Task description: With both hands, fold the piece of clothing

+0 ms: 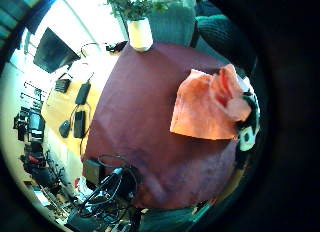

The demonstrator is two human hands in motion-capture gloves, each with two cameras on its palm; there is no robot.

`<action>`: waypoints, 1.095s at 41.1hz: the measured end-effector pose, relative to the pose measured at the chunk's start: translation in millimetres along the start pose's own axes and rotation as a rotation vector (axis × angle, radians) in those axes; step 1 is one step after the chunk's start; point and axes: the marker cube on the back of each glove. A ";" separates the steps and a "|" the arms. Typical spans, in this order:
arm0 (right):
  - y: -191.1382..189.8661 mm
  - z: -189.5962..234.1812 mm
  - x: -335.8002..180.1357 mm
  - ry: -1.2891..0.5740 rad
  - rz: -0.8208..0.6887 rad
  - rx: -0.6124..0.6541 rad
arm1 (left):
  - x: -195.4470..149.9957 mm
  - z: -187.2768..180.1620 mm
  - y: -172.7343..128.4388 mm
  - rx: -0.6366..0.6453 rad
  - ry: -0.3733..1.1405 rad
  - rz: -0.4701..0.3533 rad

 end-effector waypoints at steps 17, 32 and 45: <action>53.8 90.5 3.1 0.271 -0.017 -0.364 | -23.2 12.0 29.3 -0.065 -0.086 -0.049; 56.2 -12.8 15.2 0.361 -0.080 -0.748 | 0.0 24.2 32.5 -0.114 -0.175 -0.036; 59.9 -194.8 49.4 0.944 0.342 -0.501 | 27.5 35.5 37.7 -0.124 -0.315 -0.038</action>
